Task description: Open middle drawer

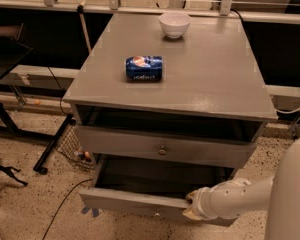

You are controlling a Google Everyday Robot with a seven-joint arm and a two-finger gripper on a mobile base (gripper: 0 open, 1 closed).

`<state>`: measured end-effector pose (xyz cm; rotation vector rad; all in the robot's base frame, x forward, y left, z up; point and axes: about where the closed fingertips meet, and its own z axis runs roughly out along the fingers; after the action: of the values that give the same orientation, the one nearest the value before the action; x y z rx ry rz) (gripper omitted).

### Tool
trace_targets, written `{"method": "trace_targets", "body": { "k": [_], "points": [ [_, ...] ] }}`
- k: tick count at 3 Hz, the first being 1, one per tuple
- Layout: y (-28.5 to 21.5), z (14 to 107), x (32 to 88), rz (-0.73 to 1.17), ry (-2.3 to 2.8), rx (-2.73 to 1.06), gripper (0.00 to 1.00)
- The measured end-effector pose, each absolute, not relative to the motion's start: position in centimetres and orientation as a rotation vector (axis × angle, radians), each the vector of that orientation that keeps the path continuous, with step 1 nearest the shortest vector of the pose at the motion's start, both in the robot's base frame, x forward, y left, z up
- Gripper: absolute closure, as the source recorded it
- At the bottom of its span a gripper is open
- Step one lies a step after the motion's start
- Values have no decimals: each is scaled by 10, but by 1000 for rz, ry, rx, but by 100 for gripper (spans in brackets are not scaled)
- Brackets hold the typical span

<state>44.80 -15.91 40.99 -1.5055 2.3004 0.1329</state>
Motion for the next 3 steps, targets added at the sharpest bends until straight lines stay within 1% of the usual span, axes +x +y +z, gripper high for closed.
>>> {"method": "trace_targets", "body": {
  "k": [3],
  "points": [
    [-159,410,448,133,2301,-1505,100]
  ]
}}
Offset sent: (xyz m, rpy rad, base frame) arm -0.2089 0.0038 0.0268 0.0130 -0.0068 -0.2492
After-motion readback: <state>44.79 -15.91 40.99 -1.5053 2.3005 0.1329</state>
